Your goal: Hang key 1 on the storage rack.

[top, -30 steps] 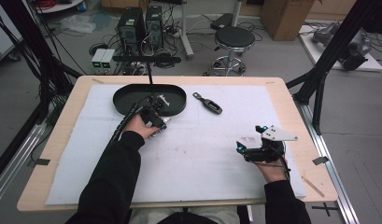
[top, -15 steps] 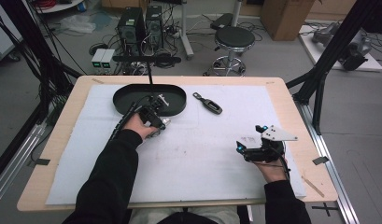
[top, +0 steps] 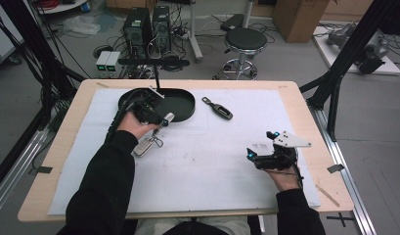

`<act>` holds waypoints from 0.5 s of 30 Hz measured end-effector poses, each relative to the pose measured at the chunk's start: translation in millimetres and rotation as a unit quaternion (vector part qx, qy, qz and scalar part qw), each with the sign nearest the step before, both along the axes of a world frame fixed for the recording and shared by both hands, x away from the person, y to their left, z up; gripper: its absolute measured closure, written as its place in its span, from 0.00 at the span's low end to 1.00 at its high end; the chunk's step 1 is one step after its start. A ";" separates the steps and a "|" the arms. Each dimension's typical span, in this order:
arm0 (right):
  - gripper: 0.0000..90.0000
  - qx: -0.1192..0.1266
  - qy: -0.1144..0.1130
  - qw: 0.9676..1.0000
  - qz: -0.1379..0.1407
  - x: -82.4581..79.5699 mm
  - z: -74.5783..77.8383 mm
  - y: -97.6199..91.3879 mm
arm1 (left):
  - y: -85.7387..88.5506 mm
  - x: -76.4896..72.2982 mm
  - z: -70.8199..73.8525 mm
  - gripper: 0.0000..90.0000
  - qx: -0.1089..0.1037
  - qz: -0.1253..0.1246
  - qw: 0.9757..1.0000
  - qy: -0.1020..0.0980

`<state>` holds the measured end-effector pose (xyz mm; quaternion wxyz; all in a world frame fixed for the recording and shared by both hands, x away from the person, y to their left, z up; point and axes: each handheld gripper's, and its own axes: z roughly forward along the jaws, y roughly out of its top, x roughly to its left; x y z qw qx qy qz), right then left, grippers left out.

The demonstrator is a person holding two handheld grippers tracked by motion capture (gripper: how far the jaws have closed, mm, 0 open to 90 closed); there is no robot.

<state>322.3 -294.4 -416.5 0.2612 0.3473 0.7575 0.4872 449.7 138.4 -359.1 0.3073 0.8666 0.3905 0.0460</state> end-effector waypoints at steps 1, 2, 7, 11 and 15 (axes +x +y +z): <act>0.02 0.006 0.001 1.000 0.004 -0.4 0.5 1.0 | 2.3 -4.3 8.0 0.83 -0.008 0.002 1.000 -0.007; 0.02 0.008 0.002 1.000 0.006 -0.3 0.5 1.0 | 3.1 -6.6 12.0 0.83 -0.010 0.006 1.000 -0.013; 0.02 0.022 0.005 1.000 0.004 1.8 1.0 -3.3 | 13.4 -14.2 35.5 0.83 -0.025 0.017 0.999 -0.037; 0.02 0.024 0.006 1.000 0.004 2.1 1.0 -3.9 | 25.2 -15.9 51.3 0.83 -0.059 0.030 0.997 -0.042; 0.02 0.024 0.006 1.000 0.004 0.8 1.3 -3.6 | 32.3 -16.7 61.7 0.83 -0.075 0.037 0.995 -0.053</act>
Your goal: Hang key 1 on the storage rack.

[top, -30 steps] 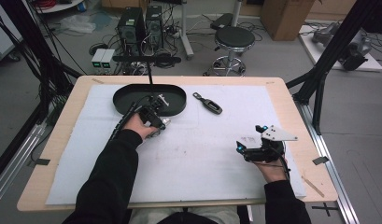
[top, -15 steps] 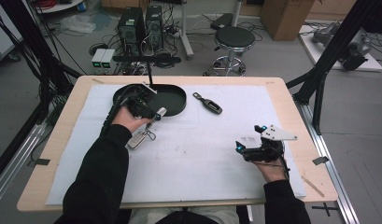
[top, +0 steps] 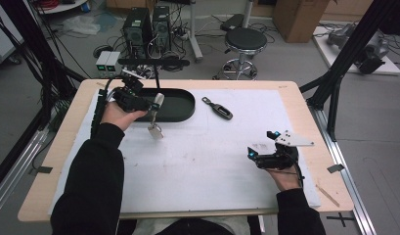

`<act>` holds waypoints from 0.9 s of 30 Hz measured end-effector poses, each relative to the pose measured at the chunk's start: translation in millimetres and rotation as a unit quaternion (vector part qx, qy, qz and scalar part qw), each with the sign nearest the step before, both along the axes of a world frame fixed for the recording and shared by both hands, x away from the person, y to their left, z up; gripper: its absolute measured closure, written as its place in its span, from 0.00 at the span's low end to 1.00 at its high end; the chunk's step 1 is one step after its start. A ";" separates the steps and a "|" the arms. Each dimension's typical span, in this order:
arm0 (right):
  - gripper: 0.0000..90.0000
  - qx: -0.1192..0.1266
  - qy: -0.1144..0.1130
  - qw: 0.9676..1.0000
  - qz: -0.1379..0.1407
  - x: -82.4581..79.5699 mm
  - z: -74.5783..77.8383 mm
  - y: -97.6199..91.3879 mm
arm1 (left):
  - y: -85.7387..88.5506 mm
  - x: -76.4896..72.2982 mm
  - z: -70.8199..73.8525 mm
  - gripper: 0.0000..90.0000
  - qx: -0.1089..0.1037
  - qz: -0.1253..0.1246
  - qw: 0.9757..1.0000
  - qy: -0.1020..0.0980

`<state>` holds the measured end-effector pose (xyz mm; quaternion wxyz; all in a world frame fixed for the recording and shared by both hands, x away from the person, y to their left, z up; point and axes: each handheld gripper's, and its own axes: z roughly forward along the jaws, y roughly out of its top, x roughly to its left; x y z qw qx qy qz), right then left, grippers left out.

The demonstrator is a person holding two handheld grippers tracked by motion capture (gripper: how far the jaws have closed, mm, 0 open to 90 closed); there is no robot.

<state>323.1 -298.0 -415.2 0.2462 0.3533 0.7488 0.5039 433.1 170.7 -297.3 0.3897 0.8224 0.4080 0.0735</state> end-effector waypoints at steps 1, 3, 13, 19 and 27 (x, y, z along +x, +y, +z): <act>0.02 -0.001 0.000 1.000 0.000 -0.2 0.0 -0.2 | 1.0 0.0 2.5 0.83 0.000 -0.001 1.000 -0.001; 0.02 -0.002 -0.001 1.000 -0.002 -0.7 0.1 -0.6 | 1.3 -0.3 4.8 0.83 -0.001 0.001 1.000 -0.006; 0.02 -0.005 -0.002 1.000 0.000 -1.9 0.1 -0.1 | 9.0 2.2 18.9 0.83 -0.011 0.011 1.000 -0.028; 0.02 -0.006 -0.001 1.000 -0.001 -1.9 -0.1 0.1 | 14.6 10.3 27.3 0.83 -0.019 0.020 0.999 -0.038; 0.02 -0.008 0.000 1.000 0.000 -2.0 -0.5 0.5 | 21.4 20.7 38.6 0.83 -0.036 0.037 0.997 -0.052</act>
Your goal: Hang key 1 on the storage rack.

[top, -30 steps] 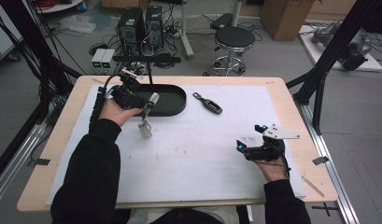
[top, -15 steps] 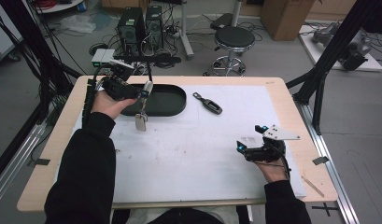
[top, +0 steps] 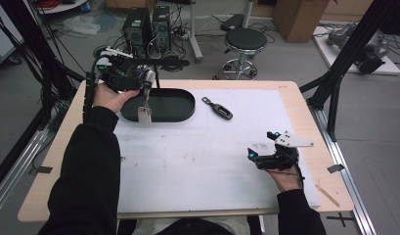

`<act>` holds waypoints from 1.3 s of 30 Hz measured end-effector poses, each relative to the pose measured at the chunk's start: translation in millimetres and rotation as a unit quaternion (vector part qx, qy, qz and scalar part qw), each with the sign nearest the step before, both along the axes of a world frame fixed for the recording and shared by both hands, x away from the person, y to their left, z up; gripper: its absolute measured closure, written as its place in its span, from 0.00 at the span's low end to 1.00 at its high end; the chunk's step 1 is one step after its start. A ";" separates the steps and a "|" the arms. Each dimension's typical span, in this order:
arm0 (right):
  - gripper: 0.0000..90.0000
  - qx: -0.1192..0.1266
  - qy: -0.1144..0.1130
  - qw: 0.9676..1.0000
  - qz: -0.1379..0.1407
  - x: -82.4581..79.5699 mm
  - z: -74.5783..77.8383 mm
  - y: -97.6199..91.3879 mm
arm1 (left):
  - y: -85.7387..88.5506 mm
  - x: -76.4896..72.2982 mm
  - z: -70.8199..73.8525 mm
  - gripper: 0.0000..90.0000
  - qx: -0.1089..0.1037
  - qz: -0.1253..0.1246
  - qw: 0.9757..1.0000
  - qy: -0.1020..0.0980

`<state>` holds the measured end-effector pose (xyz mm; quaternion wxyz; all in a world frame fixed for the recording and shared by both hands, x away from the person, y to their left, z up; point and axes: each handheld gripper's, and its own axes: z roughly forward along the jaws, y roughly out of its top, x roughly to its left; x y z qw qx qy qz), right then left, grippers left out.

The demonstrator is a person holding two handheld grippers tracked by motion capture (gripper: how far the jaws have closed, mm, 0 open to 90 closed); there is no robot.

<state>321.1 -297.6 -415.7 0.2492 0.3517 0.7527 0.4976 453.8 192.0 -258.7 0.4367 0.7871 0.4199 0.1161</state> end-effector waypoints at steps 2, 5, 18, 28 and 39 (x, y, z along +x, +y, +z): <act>0.02 -0.001 -0.002 1.000 -0.001 0.1 -0.1 -0.6 | -0.8 4.3 2.6 0.83 -0.003 0.001 1.000 -0.008; 0.02 -0.002 -0.001 1.000 0.000 0.2 -0.2 -0.8 | -4.4 10.0 6.6 0.83 -0.002 0.000 1.000 -0.014; 0.02 -0.003 -0.001 1.000 -0.004 -0.4 -1.0 -2.9 | -2.4 32.3 29.2 0.83 -0.014 0.010 0.999 -0.040; 0.02 -0.012 -0.002 1.000 -0.005 -0.4 -1.4 -1.8 | -7.2 54.1 33.4 0.83 -0.034 0.017 0.998 -0.057; 0.02 -0.018 -0.001 1.000 -0.003 0.5 -2.5 -0.8 | -11.1 67.4 43.1 0.83 -0.049 0.022 0.995 -0.079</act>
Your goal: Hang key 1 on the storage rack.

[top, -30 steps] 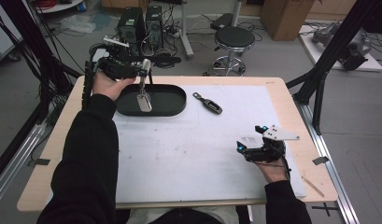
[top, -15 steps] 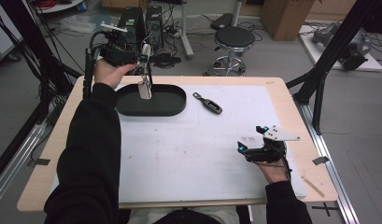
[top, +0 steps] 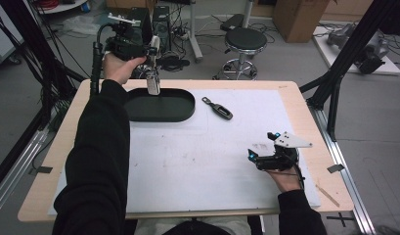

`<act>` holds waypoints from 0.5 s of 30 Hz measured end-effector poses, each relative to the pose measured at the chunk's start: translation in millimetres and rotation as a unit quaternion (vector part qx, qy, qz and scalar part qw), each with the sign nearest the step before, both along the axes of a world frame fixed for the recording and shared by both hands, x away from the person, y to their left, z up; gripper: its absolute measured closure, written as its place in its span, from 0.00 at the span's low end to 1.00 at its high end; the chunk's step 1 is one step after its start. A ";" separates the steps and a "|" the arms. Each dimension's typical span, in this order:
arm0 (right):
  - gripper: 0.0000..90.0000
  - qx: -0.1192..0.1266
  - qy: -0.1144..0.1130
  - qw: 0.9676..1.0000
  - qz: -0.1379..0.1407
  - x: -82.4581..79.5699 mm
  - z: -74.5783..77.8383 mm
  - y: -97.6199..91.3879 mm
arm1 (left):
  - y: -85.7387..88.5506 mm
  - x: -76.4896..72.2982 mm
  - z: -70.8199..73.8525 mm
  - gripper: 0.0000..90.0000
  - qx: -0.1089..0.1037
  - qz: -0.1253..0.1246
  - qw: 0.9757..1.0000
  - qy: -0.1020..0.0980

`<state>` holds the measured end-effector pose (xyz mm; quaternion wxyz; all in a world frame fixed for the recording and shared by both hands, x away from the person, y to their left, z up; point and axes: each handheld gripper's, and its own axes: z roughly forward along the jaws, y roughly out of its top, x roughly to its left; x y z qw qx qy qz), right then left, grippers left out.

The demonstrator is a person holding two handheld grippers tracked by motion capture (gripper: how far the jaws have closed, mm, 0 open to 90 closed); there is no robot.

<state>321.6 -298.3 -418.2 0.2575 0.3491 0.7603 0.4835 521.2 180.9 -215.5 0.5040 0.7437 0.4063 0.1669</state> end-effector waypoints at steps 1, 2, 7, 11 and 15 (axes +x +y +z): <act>0.02 0.000 0.001 1.000 -0.001 0.0 -0.1 0.0 | -0.8 1.5 0.9 0.83 0.002 0.000 1.000 0.000; 0.02 0.000 0.002 1.000 -0.001 0.2 -0.2 -0.2 | -1.8 3.2 1.3 0.83 0.004 0.002 1.000 0.001; 0.02 -0.002 0.001 1.000 -0.001 -0.2 -0.4 -0.3 | -2.4 10.8 0.8 0.83 -0.004 0.010 1.000 -0.008; 0.02 -0.006 -0.001 1.000 -0.002 -0.2 -0.7 -0.9 | -0.6 15.2 -1.4 0.83 -0.015 0.013 1.000 -0.010; 0.02 -0.007 0.002 1.000 -0.004 -0.1 -1.1 -1.0 | 2.4 19.7 -4.3 0.83 -0.026 0.008 1.000 -0.006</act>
